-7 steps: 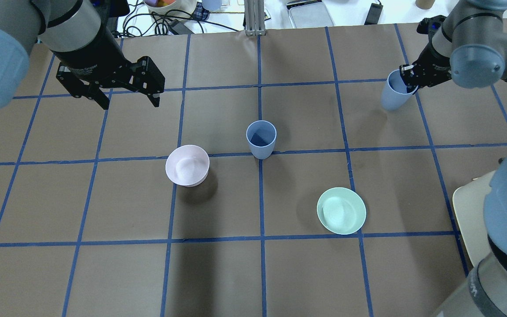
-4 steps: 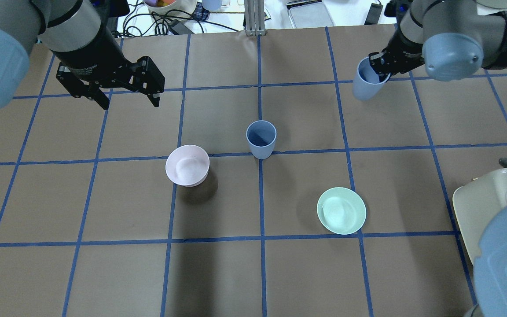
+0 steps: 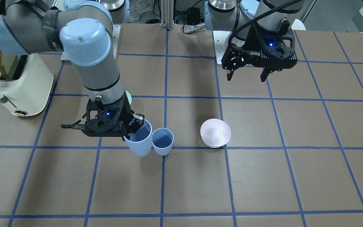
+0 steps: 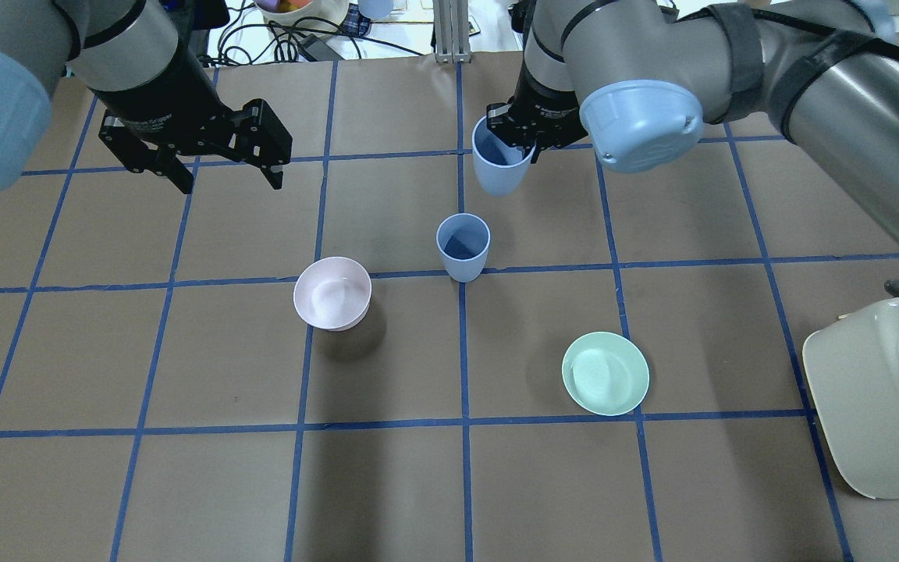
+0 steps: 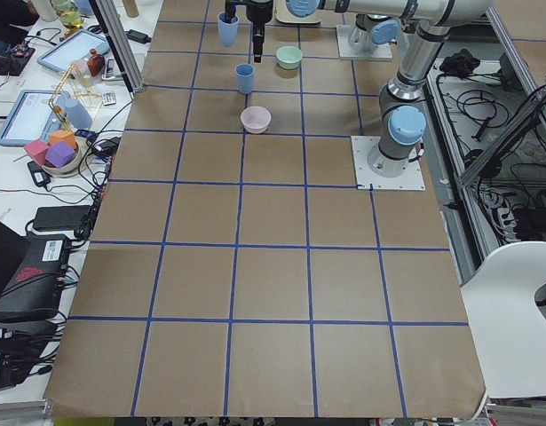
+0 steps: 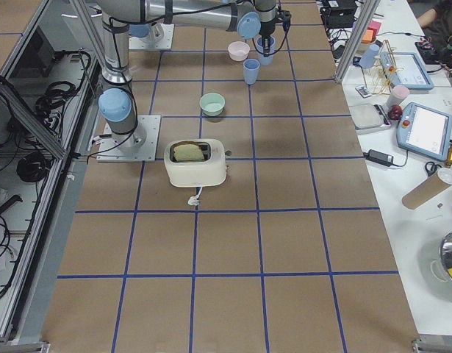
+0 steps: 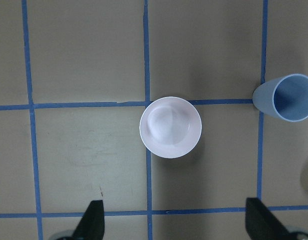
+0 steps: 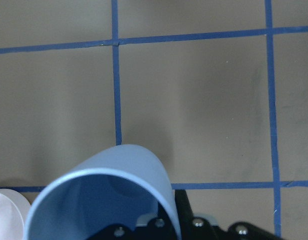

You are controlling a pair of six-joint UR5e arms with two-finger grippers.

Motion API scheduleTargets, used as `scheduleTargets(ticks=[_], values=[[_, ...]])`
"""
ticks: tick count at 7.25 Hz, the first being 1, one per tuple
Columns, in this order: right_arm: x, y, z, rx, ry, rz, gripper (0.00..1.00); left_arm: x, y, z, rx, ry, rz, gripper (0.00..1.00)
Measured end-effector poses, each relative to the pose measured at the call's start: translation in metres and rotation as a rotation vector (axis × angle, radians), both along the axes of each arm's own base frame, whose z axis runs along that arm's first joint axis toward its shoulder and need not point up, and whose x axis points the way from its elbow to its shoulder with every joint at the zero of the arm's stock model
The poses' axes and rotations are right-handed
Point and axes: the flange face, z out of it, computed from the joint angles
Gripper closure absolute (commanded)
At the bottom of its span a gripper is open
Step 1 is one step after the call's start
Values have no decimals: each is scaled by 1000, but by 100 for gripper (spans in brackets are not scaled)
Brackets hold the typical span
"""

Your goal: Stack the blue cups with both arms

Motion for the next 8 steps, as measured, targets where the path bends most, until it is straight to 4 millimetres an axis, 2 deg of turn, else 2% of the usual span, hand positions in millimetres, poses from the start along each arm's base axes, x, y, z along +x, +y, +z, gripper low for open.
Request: scheduleTargets(ticks=[2,4,8], values=[[17,9,-7,30,-3,4,100,0,0,0,0,1,0,0],[29,11,-22,59,2,14,100,0,0,0,-1,0,0,0],[36,16,-47,100,11,21,100,0,1,0,1,-1,0,0]])
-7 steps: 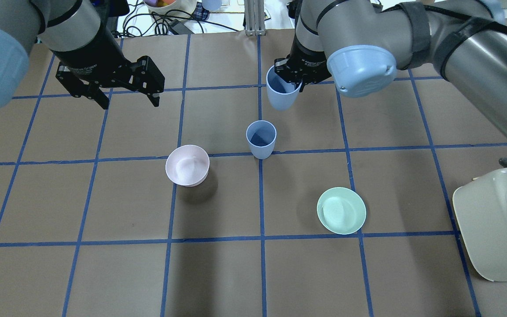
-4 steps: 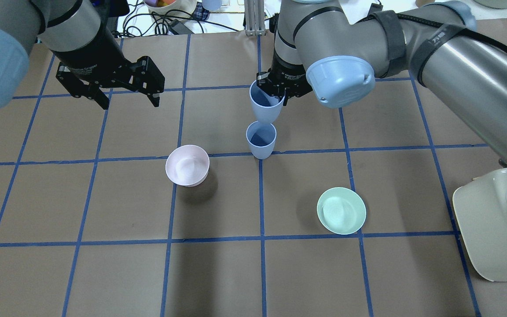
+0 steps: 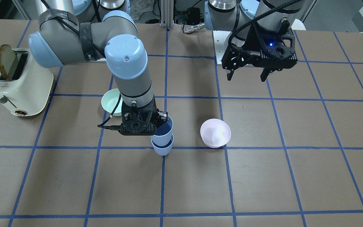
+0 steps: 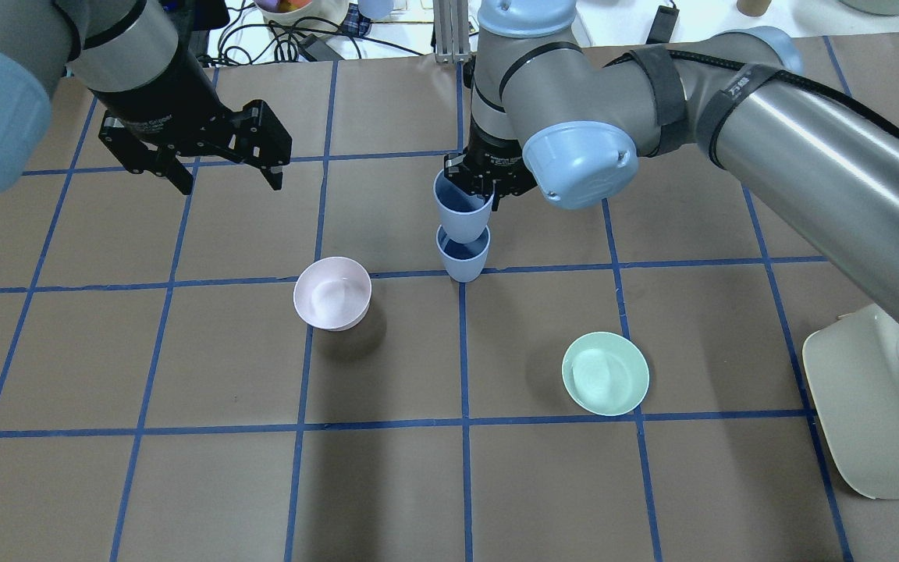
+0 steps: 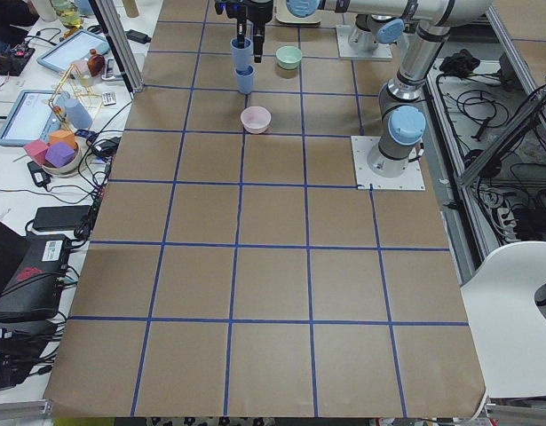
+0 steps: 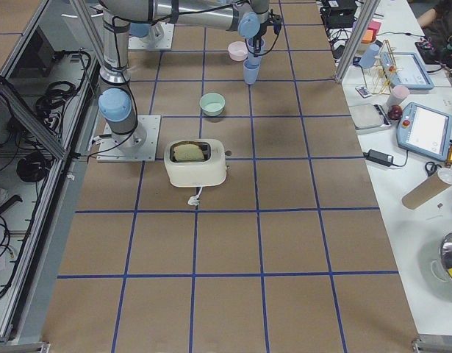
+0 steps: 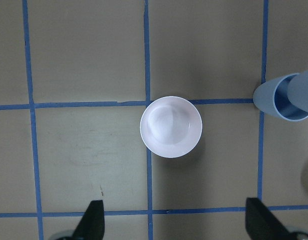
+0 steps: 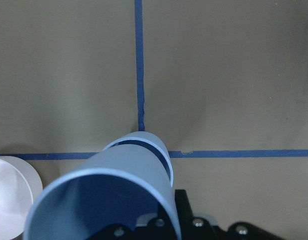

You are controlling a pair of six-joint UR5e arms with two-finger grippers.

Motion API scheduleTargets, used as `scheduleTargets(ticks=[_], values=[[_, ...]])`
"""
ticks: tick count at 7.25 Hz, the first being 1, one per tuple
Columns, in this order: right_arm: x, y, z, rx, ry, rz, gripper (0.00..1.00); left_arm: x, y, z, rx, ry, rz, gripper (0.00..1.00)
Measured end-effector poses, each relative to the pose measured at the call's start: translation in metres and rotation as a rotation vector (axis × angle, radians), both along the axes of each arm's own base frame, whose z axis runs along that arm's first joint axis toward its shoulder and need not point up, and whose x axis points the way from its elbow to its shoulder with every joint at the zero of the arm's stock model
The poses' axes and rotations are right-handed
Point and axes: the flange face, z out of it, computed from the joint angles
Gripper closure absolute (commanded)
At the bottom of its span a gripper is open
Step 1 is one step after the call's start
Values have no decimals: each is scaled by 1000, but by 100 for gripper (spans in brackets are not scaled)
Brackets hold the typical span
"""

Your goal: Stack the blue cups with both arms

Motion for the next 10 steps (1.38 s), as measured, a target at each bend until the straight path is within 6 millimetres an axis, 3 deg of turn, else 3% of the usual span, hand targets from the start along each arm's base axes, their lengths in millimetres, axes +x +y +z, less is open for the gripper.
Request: scheduleTargets(ticks=[1,2,3,6,8,9,10], values=[[0,1,-2,4,0,-1,96,0,0,0,1,0,0,0],[1,1,-6,10,1,-1,29,0,0,0,1,0,0,0],[1,0,-10,15,5,3,18,0,0,0,1,0,-1,0],[2,0,-9,11,4,4,9,0,0,0,1,-1,-2,0],[-11,-10,13,-22,4,33,8,0,0,0,0,-2,-2,0],[-38,-26,32,-32,40,79,6,-1,0,0,0,-1,-3,0],[-79,-41,52,-29,85,107,5,-1,0,0,0,-1,-3,0]])
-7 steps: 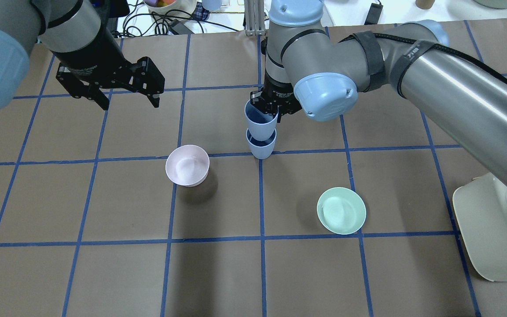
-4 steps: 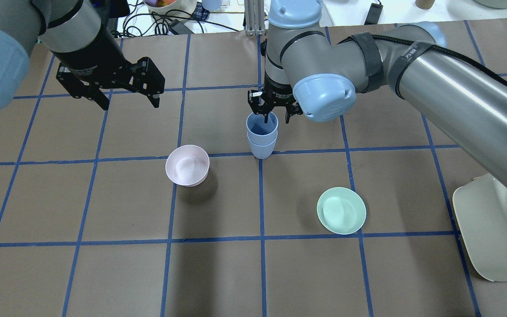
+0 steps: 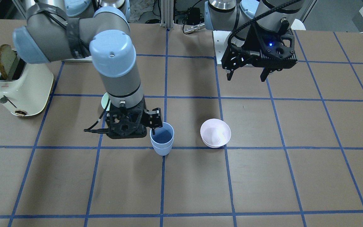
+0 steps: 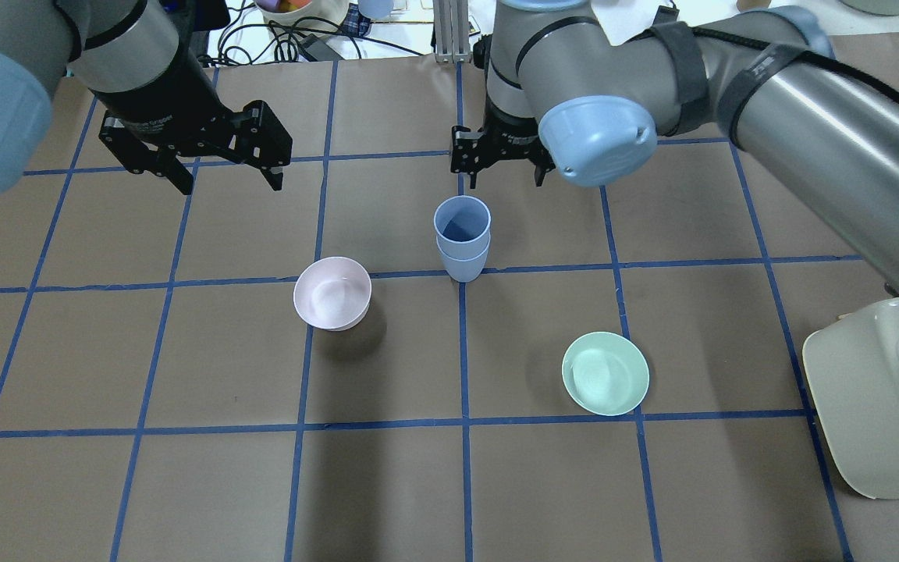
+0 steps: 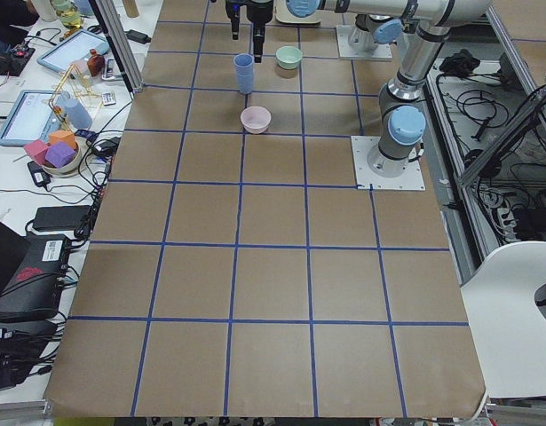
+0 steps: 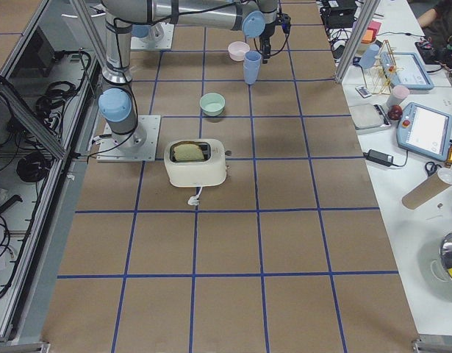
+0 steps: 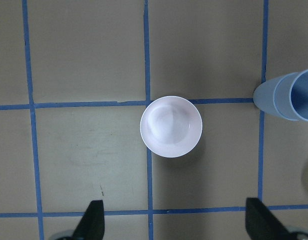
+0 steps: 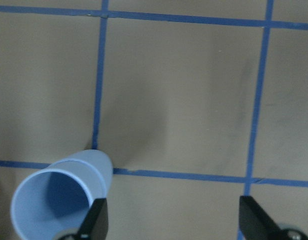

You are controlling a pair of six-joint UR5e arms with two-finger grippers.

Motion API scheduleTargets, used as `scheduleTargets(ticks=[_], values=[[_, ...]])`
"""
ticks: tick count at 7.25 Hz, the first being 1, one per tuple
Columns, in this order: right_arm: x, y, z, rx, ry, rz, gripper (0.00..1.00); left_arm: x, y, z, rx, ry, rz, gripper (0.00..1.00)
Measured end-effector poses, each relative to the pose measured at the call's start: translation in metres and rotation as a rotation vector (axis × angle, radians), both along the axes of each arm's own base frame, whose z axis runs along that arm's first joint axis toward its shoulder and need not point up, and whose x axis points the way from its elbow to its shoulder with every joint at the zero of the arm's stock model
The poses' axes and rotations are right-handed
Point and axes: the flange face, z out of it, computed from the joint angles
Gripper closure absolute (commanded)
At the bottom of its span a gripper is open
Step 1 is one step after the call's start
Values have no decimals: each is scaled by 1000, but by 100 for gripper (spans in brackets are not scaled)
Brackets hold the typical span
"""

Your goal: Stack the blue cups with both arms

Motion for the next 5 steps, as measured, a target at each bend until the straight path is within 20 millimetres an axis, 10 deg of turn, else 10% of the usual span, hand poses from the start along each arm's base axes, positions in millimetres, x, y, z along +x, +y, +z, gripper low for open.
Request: scheduleTargets(ticks=[2,5], values=[[-85,1,53,12,23,-27,0,0,0,0,0,-1,0,0],[-117,40,102,22,10,-58,0,0,0,0,1,0,0,0]])
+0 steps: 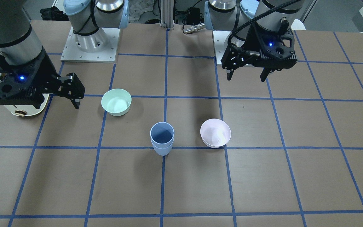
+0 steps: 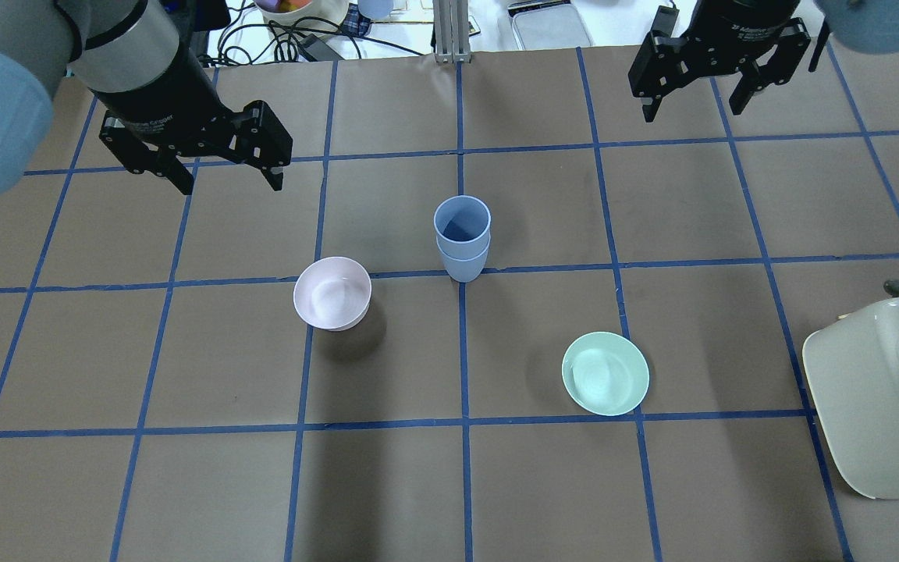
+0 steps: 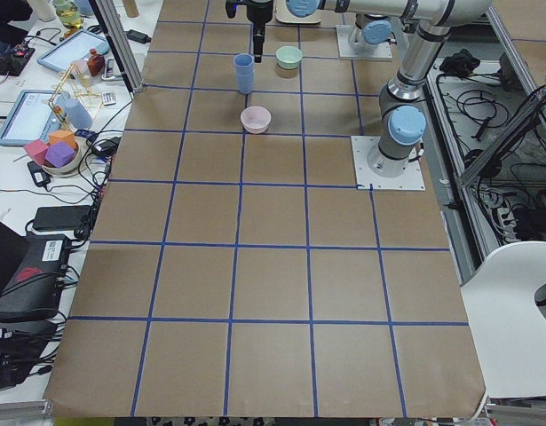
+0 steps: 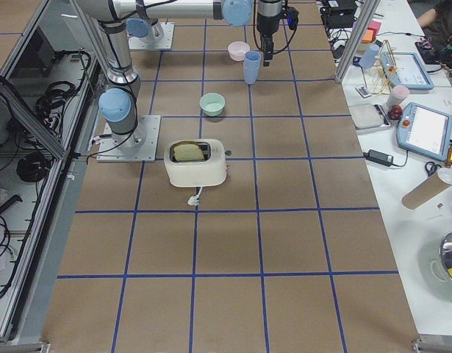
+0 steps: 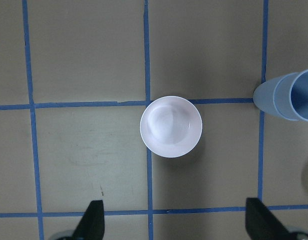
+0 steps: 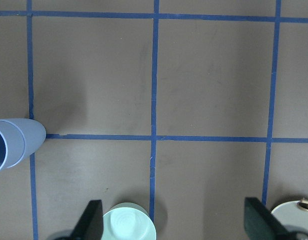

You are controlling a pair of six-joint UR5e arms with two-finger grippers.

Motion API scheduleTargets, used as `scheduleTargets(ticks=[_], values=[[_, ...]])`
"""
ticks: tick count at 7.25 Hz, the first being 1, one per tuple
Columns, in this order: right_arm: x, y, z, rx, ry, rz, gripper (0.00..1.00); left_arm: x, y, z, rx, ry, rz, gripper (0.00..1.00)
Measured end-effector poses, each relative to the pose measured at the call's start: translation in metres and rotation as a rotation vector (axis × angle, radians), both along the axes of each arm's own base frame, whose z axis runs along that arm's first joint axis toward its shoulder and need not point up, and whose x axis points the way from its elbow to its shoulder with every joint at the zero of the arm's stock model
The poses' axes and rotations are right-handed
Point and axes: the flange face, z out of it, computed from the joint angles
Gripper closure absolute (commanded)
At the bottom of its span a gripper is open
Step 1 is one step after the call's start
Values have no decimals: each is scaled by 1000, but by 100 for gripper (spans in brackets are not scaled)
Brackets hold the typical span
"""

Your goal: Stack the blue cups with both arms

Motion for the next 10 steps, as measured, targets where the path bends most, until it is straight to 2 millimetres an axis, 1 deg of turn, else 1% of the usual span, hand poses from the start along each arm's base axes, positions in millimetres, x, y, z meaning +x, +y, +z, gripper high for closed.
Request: scheduleTargets(ticks=[4,10], values=[[-3,4,7,-11,10,1,0,0,0,-1,2,0,0,0],[-1,2,1,-1,-3,13,0,0,0,-1,2,-3,1,0]])
